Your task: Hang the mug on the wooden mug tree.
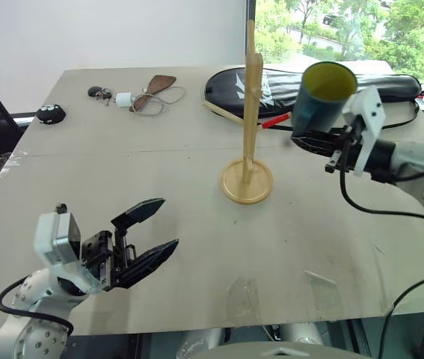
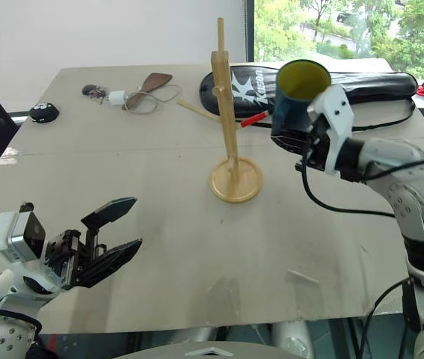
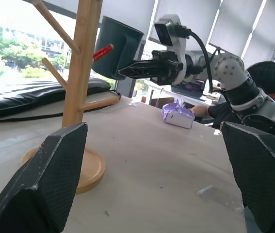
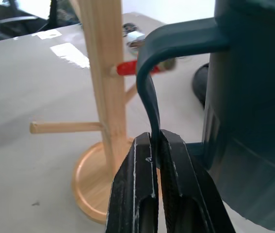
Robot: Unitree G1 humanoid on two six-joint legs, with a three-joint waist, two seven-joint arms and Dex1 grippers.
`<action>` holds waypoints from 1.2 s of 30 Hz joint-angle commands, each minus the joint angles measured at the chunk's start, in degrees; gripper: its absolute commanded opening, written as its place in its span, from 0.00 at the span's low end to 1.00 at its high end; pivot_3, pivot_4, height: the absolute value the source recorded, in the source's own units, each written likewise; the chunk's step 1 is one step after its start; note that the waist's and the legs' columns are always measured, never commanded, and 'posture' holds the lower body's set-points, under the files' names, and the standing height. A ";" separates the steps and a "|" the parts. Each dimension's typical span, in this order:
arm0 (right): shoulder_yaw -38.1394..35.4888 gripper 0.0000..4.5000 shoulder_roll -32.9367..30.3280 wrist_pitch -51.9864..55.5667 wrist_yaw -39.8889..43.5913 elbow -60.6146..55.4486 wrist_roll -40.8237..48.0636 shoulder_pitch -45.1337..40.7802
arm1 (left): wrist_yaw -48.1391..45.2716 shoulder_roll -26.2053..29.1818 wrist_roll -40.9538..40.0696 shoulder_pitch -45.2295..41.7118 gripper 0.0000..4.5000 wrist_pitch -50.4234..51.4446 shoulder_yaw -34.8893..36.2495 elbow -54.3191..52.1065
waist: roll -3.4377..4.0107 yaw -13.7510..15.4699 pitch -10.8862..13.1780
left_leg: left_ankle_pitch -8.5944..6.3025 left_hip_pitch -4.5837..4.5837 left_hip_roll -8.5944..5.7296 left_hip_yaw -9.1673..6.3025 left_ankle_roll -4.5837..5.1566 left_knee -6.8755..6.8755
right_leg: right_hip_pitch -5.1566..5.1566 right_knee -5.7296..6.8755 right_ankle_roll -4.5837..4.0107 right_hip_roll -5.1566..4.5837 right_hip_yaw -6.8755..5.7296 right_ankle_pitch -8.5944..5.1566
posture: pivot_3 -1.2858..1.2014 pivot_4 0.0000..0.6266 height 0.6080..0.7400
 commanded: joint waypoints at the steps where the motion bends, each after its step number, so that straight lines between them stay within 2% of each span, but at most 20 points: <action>1: 1.44 0.01 -0.63 0.18 3.13 1.52 -0.42 -2.91 | 1.84 -1.42 -0.73 1.79 1.00 -2.21 0.61 -5.17 | -0.01 -0.10 -0.01 | 0.00 -0.23 0.00 -0.06 0.00 0.07 | -0.17 0.00 0.00 -0.01 -0.09 0.01 | 0.52 0.24 1.00; 20: 9.04 0.01 0.23 -0.51 11.19 7.21 -6.10 -10.06 | 7.62 -3.53 1.07 4.89 1.00 -5.49 -0.79 -8.85 | -0.02 -0.84 -0.02 | 0.00 -0.34 -0.02 -0.05 0.00 0.13 | -0.27 0.06 0.00 -0.03 -0.11 0.02 | 0.52 0.24 1.00; 21: 9.13 0.13 -0.06 -1.15 11.27 6.93 -6.85 -10.00 | 7.42 -3.54 1.09 5.11 1.00 -5.65 -0.79 -8.57 | -0.02 -0.83 -0.02 | 0.00 -0.34 -0.02 -0.05 0.00 0.13 | -0.27 0.06 0.00 -0.03 -0.11 0.02 | 0.52 0.24 1.00; 22: 8.99 0.19 -0.24 -1.42 11.48 6.75 -7.18 -9.88 | 7.31 -3.57 1.27 5.12 1.00 -5.83 -0.96 -8.21 | -0.01 -0.83 -0.02 | 0.00 -0.37 -0.02 -0.04 0.00 0.13 | -0.28 0.05 0.00 -0.03 -0.11 0.02 | 0.52 0.24 1.00; 25: 7.88 0.48 -0.26 -1.50 11.01 5.97 -7.68 -9.43 | 7.13 -3.45 1.42 5.00 1.00 -6.03 -1.48 -7.66 | -0.02 -0.72 -0.02 | 0.00 -0.39 -0.03 -0.05 0.00 0.13 | -0.30 0.04 0.00 -0.04 -0.11 0.02 | 0.52 0.24 1.00; 28: 5.29 0.83 -0.62 -0.92 10.01 4.13 -6.86 -8.27 | 7.10 -3.37 1.53 4.83 1.00 -6.01 -1.88 -7.41 | -0.02 -0.66 -0.02 | 0.00 -0.39 -0.03 -0.07 0.00 0.14 | -0.29 0.06 0.00 -0.04 -0.13 0.02 | 0.52 0.24 1.00; 36: -10.60 0.83 -3.53 2.40 11.72 -5.53 6.23 2.31 | 8.87 -2.06 2.98 5.08 1.00 -4.43 -2.17 -6.17 | -0.05 -0.63 -0.04 | 0.00 -0.41 -0.04 -0.06 0.00 0.14 | -0.30 0.05 0.00 -0.04 -0.12 0.02 | 0.52 0.24 1.00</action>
